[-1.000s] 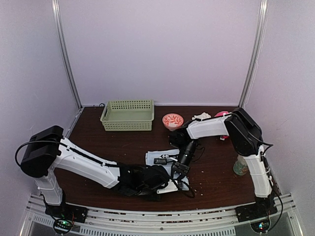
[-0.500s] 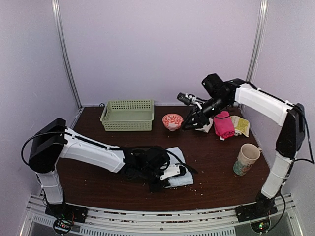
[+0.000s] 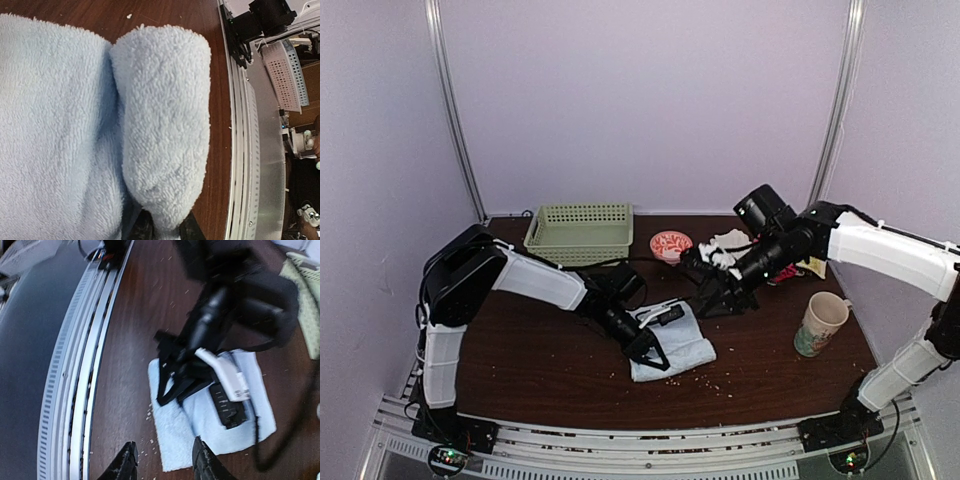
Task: Roll the towels
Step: Roll the towel at the center of the board.
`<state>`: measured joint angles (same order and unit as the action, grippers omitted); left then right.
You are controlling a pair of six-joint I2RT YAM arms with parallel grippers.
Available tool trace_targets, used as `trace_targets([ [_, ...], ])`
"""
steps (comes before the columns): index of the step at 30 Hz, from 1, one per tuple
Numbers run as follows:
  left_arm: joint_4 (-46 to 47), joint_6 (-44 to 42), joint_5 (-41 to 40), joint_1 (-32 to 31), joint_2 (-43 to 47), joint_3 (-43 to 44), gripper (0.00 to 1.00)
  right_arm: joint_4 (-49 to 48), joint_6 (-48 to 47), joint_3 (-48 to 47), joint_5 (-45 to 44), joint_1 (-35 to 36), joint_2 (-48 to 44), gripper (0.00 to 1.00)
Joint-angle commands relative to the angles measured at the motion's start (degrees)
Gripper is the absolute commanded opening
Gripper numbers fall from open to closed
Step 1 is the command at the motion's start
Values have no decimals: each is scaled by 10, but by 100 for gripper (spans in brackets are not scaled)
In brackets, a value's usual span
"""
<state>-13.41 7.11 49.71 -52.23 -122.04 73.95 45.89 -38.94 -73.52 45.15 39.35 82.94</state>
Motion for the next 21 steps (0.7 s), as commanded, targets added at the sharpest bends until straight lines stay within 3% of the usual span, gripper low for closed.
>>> trace_targets([
  [1, -35, 39, 33, 3, -45, -10, 13, 0, -66, 76, -117, 65, -14, 39],
  [8, -41, 51, 19, 7, -57, 0, 12, -132, -21, 173, -220, 137, 15, 47],
  [21, -47, 48, 19, 9, -62, 4, 15, -233, -9, 184, -326, 176, 113, 50],
])
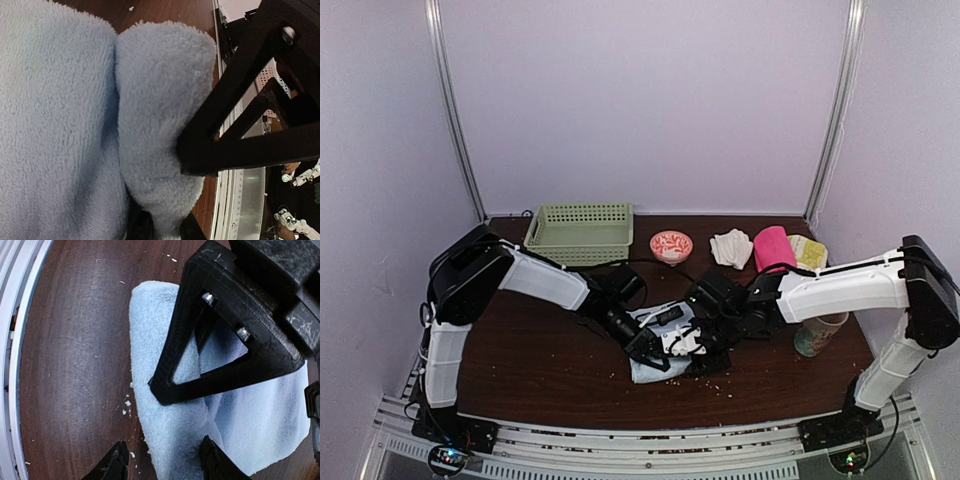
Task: Roll the towels
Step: Roll the towel at the center of the board.
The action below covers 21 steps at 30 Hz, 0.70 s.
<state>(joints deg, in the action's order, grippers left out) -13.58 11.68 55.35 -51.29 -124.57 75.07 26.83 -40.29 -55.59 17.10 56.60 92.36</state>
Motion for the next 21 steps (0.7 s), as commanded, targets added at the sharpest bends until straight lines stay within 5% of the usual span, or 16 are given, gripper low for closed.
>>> trace_targets([
  [1, -47, 2, -39, 0, -37, -7, 16, -42, 2, 5, -48, 4, 26, 49],
  [7, -70, -15, -62, 3, -29, 4, 25, -36, -10, 13, -59, 4, 59, 39],
  [13, -56, -16, -140, 13, 40, -20, 42, 33, 9, -22, -23, 4, 94, 13],
  [21, 45, 41, -289, 23, 198, -128, 46, 152, 33, -81, 90, -8, 130, 7],
])
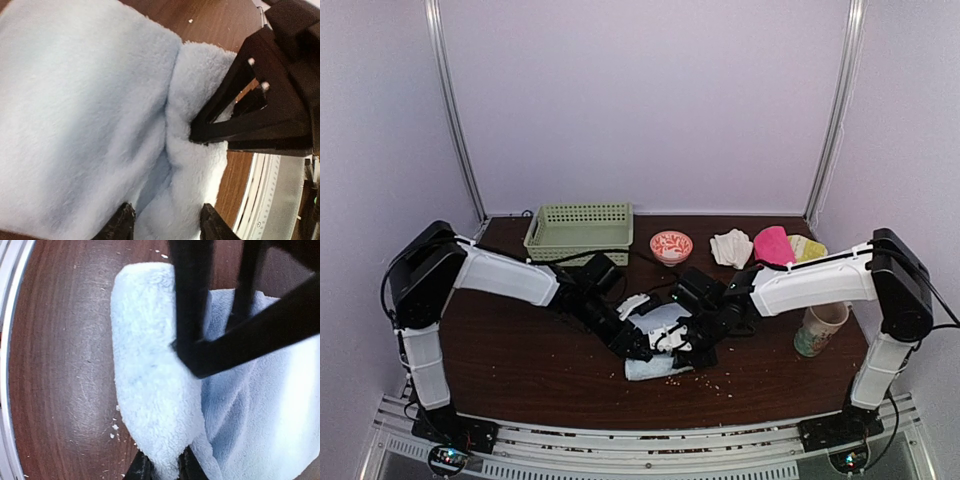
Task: Roll the towels
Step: Roll the towel at the center of the board.
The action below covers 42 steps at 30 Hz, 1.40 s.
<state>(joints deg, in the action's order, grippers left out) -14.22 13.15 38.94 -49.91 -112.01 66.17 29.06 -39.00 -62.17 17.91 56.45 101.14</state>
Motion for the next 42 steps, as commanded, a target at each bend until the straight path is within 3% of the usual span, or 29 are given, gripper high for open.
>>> trace_targets([
  [1, 60, 27, -139, 9, 91, -51, 46, 144, 23, -25, 105, -11, 51, 7],
  [9, 134, 13, -321, -9, 244, -151, 48, 275, 15, -126, 247, -60, 156, 6],
  [15, 162, -114, -454, -129, 310, -177, 48, 370, -5, -197, 300, -104, 251, 7],
  [21, 117, -173, -412, -192, 246, -137, 48, 397, -11, -239, 319, -135, 305, 7],
  [28, 44, -214, -369, -214, 138, -66, 50, 408, -10, -258, 330, -143, 322, 7],
  [42, 77, -247, -384, -221, 45, -26, 50, 412, -10, -270, 345, -142, 328, 8],
])
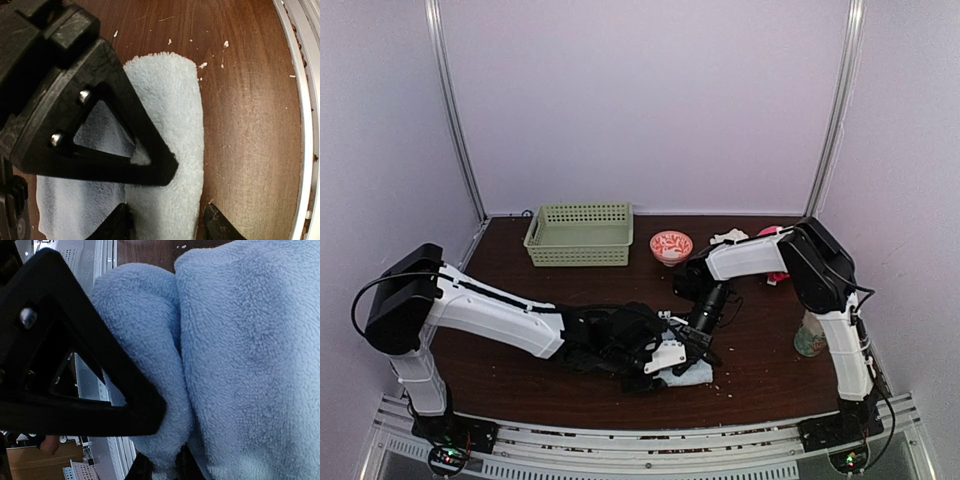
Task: Roll the towels
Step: Roll the towel at the center of the board.
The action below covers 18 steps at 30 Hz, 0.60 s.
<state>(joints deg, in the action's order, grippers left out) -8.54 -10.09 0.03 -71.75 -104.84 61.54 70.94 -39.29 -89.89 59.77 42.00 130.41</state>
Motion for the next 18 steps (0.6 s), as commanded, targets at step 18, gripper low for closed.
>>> trace_targets([
  [18, -11, 4, -16, -5, -48, 32, 16, 58, -28, -68, -62, -45, -76, 30],
])
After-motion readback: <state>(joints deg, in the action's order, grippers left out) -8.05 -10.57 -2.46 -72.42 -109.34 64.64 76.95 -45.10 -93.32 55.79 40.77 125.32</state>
